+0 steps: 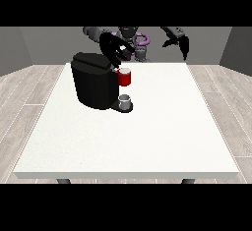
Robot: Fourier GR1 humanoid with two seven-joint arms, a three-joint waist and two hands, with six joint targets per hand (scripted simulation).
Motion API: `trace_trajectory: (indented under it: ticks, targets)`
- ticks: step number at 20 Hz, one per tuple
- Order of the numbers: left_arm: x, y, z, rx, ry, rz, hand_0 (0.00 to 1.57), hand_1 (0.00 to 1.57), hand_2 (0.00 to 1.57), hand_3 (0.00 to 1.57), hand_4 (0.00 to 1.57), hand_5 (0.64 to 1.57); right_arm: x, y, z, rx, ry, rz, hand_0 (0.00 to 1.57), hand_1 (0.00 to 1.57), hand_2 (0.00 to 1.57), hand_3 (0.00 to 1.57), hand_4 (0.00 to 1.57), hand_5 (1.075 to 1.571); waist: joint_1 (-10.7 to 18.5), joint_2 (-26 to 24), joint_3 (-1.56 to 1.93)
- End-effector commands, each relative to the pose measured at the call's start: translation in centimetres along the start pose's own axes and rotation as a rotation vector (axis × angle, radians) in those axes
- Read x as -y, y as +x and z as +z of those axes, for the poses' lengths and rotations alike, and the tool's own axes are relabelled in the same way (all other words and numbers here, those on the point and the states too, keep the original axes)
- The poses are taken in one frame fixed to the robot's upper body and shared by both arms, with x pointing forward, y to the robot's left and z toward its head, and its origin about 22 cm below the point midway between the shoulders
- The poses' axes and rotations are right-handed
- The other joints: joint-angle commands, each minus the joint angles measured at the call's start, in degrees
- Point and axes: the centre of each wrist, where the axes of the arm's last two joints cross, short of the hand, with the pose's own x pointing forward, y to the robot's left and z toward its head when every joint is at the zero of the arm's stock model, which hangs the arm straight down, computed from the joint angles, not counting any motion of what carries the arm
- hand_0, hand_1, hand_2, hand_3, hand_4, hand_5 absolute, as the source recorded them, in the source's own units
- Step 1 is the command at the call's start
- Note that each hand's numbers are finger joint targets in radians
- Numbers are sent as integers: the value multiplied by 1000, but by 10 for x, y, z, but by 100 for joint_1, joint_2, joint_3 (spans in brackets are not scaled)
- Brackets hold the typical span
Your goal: Insert the coffee pod into the coffee machine and close the lid
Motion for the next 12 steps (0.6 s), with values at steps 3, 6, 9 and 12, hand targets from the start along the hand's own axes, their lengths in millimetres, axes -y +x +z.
trace_trajectory:
  ticks: [3, 6, 9, 12]
  targets:
    - [9, 15, -19, 59, -65, 3, 0, 0, 0, 0, 429, 1571, -36, 65, 5, 252, 106, -46, 0, 0, 0, 0, 146, 1571, 676, 213, -142]
    - [5, 20, -23, 73, -94, -5, 0, 0, 0, 0, 368, 1571, -18, 76, 4, 247, 43, -19, 0, 0, 0, 0, 53, 1571, 984, 308, -143]
    - [13, 24, -32, 82, -88, 7, 0, 0, 0, 0, 426, 1571, -6, 91, 5, 279, 15, -19, 0, 0, 0, 0, 0, 1571, 1082, 413, -142]
    - [16, 33, -40, 129, -119, 12, 0, 0, 0, 0, 362, 1571, -1, 98, 1, 293, 1, 9, 0, 0, 0, 0, 0, 1571, 1354, 653, -147]
